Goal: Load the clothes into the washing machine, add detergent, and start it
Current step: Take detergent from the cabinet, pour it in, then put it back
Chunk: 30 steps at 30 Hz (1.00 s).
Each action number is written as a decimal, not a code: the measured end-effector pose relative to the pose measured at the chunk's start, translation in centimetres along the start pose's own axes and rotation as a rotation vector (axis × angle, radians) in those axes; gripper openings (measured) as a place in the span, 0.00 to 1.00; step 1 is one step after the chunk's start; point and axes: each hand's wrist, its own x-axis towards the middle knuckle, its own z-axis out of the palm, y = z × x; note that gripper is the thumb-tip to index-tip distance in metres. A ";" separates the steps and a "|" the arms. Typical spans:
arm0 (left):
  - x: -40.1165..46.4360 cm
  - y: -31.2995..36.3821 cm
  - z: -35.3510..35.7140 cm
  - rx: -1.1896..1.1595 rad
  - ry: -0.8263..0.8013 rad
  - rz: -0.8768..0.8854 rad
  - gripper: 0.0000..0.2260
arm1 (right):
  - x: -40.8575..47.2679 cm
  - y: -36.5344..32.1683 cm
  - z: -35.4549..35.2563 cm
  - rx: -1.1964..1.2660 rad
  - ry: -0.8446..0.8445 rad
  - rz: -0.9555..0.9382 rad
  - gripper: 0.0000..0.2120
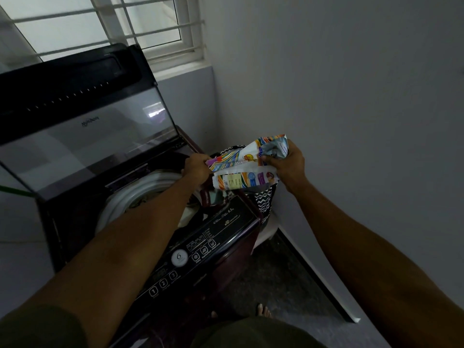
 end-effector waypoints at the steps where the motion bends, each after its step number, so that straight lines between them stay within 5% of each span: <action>1: 0.0 0.1 0.0 -0.008 0.007 -0.001 0.06 | 0.0 0.0 0.0 -0.001 -0.009 -0.003 0.18; 5: -0.4 0.3 -0.1 -0.010 0.004 0.010 0.07 | -0.3 -0.6 0.0 0.012 -0.031 -0.009 0.18; 9: -0.6 -0.2 0.2 -0.173 0.026 -0.029 0.18 | -0.4 -1.2 -0.2 0.023 -0.063 -0.032 0.18; 13: -0.9 0.3 -0.1 -0.056 0.002 -0.061 0.07 | -0.5 -1.2 -0.3 0.021 -0.072 -0.030 0.19; 21: -1.2 -0.2 0.4 -0.053 -0.029 -0.068 0.07 | -1.3 -1.9 -0.6 0.062 -0.081 -0.040 0.17; 25: 0.4 -2.3 1.4 -0.136 -0.001 -0.061 0.19 | -1.7 -1.8 -0.7 0.059 -0.087 -0.041 0.17; 30: -1.7 -0.5 0.0 -0.018 -0.031 -0.083 0.06 | -1.9 -1.9 -0.7 0.050 -0.106 -0.054 0.16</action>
